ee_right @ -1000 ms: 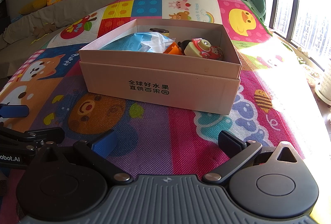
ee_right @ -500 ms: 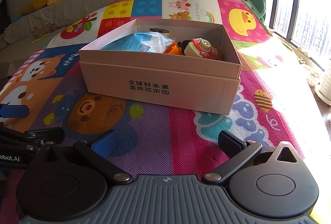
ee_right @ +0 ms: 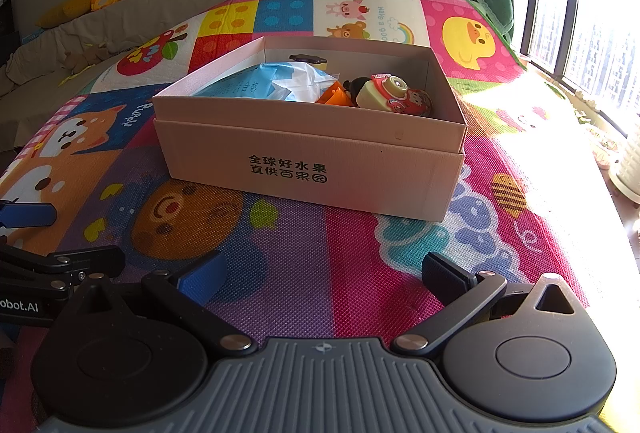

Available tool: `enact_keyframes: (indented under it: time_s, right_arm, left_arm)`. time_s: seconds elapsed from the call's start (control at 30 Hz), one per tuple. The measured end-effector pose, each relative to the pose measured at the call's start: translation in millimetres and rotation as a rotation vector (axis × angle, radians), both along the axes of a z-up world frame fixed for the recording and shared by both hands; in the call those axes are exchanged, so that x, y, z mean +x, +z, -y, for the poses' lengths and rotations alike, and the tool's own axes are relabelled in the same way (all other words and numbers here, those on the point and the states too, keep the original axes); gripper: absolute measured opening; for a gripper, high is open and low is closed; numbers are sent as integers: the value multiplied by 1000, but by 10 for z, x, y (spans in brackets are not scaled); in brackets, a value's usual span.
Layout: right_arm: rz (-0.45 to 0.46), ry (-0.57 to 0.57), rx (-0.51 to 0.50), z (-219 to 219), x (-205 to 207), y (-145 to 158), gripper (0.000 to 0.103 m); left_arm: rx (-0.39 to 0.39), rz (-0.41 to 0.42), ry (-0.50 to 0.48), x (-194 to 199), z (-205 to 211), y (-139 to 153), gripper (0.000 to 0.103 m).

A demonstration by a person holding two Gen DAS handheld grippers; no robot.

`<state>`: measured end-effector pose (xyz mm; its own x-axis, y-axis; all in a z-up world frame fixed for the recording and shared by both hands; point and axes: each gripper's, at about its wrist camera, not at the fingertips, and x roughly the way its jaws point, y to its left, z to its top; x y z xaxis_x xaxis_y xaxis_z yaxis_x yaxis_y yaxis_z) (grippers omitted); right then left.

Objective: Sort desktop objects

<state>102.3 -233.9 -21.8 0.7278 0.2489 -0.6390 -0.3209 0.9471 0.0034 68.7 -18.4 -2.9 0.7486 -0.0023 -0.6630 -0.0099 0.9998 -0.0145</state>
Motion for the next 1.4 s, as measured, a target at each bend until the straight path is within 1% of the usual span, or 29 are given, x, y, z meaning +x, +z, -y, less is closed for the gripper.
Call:
enact_keyframes:
  time_s: [0.77,1.1,1.4]
  right_arm:
    - [0,0,0,1,2,4,103]
    - [1,0,0,0,3,2,103]
    - [0,0,0,2,2,1,103]
  left_arm:
    - [-8,2,0,-10,0,2,103]
    - [9,-2,0,2,29,-4,103]
    - [0,-2,-2,3,20,-4,103]
